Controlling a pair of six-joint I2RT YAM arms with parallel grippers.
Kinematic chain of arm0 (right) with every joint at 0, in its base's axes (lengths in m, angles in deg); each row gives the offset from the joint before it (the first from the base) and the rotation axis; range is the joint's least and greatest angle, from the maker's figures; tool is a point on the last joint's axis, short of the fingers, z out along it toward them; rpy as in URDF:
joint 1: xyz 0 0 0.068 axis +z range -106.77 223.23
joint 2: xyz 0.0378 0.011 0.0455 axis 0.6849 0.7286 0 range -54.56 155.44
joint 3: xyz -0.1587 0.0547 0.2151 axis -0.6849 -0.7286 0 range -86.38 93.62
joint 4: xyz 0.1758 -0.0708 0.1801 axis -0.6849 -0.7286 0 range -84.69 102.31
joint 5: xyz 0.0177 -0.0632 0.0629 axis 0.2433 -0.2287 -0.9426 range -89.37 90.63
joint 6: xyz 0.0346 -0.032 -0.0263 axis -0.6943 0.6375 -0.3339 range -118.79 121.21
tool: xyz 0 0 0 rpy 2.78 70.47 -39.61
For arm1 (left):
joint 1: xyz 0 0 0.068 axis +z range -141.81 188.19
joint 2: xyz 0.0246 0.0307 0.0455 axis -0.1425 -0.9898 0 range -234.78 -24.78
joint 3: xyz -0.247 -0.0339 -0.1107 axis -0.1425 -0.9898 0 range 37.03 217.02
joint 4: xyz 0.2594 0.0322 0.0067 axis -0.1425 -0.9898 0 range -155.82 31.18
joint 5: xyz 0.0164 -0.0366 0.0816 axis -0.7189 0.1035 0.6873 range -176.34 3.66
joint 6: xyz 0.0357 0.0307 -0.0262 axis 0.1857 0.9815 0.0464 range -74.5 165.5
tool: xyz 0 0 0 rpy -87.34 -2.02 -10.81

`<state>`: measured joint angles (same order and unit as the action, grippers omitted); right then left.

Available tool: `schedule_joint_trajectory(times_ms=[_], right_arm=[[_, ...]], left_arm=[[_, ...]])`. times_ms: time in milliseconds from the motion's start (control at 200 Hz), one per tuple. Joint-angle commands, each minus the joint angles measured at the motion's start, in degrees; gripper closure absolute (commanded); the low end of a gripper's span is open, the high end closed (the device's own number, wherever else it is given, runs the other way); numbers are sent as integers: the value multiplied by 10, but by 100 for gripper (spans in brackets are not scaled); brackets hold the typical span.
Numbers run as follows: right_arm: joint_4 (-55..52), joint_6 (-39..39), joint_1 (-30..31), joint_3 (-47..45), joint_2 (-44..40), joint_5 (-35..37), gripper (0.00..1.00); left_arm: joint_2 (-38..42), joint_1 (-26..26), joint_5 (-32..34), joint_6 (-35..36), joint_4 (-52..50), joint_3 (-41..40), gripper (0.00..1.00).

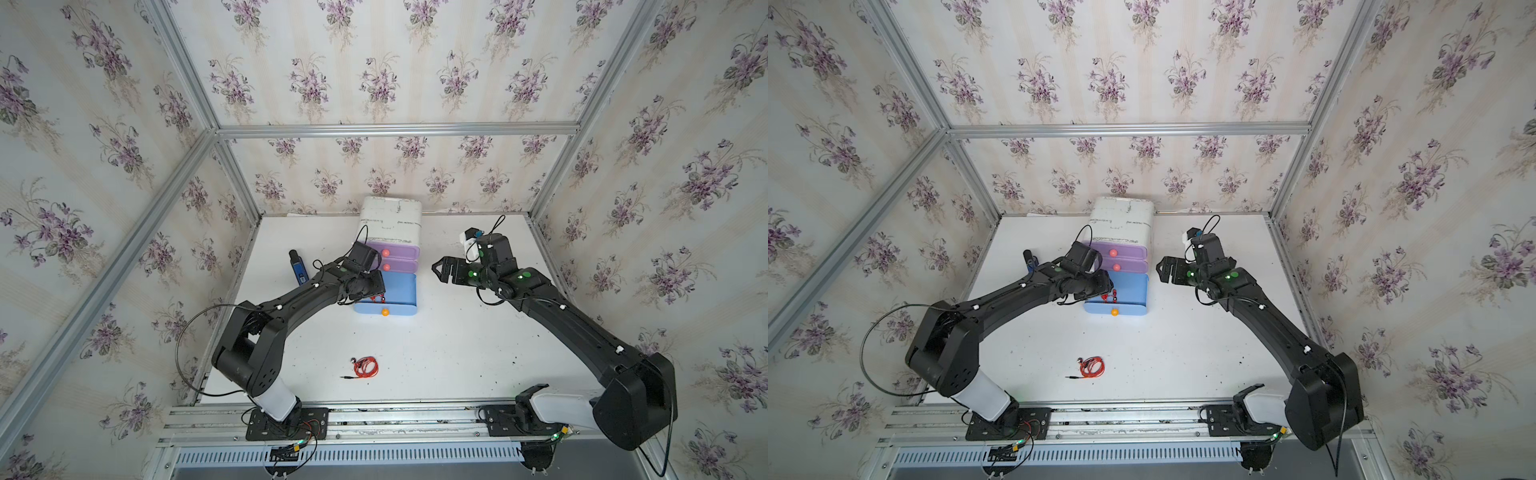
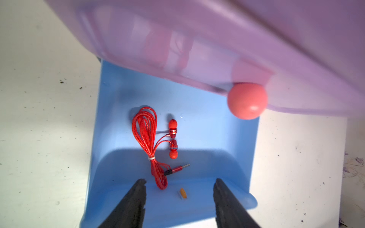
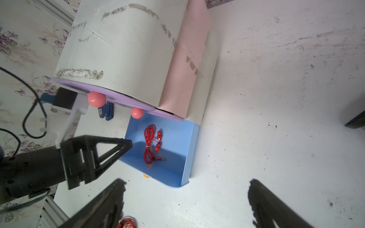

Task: Place the wired earphones into the drawer by color
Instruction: Place the wired earphones in the drawer.

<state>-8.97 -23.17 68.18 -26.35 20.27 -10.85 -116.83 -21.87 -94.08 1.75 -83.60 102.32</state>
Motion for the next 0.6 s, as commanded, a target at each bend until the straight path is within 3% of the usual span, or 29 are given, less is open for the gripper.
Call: schedule_joint_trajectory(times_ms=[0,270,415,500,595], right_arm=[[-7,3,0,4,-1,3,0],[-4,-1,0,5,-7,-5,0],[5,-12,1,0,-9,-45,0],[-1,-20,14,-3,-12,-52,0],[-15,-30,74,-8,-19,-20,0]], left_arm=[[36,-4,-18,29,-37,-9,35],[226,-24,-66,139,-158,-98,26],[323,-39,-112,192,-225,-146,17],[355,-55,-101,195,-263,-162,16],[383,-85,-71,168,-270,-163,16]])
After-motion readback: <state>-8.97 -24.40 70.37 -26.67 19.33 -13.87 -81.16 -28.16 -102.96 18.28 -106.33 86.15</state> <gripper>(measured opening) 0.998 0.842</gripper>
